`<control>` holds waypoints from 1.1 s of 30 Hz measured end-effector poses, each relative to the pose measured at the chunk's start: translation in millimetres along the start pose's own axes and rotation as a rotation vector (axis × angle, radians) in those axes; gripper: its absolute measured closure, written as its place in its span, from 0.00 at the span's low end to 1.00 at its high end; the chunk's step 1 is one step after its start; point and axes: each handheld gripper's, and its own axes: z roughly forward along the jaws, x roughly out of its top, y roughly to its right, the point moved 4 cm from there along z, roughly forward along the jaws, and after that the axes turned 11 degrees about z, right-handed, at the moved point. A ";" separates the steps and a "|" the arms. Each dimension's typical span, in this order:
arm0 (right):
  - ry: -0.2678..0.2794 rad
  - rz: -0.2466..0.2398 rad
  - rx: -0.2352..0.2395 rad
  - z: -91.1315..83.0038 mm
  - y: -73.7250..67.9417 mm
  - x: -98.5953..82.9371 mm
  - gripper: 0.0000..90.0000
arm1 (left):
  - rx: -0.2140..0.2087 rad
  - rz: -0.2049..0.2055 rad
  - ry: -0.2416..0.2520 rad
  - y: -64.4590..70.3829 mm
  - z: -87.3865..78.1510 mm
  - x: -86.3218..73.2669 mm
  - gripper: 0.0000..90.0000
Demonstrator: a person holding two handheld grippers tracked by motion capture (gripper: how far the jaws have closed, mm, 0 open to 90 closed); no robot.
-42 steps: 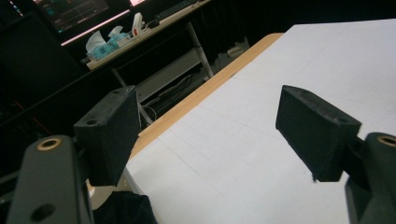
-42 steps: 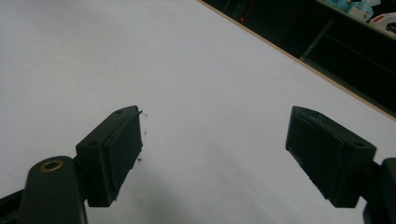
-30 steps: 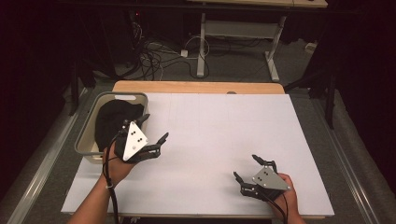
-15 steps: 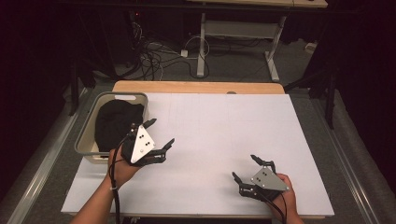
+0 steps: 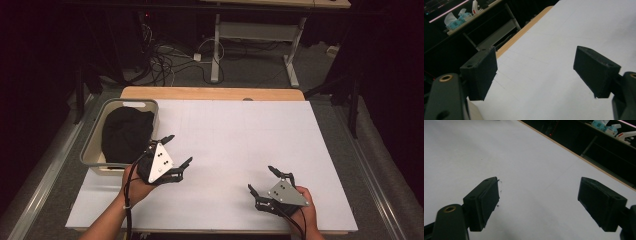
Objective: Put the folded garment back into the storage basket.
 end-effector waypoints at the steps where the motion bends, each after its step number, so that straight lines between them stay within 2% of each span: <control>1: 0.002 0.002 0.001 -0.1 -0.3 0.1 0.19 | 0.001 -0.003 0.002 0.7 -0.4 -0.7 0.21; 5: 0.003 0.001 0.004 -0.3 -0.8 0.2 0.19 | -0.006 0.020 -0.016 5.0 -1.0 -4.3 0.21; 14: 0.006 -0.002 0.013 -1.5 -1.7 0.1 0.19 | -0.022 0.029 -0.044 14.4 0.3 -14.5 0.21; 18: 0.008 -0.002 0.017 -2.0 -2.6 0.3 0.19 | -0.031 0.048 -0.066 19.3 1.0 -19.0 0.21; 33: 0.012 -0.006 0.021 -4.2 -3.3 0.5 0.19 | -0.039 0.047 -0.115 29.4 0.1 -37.3 0.21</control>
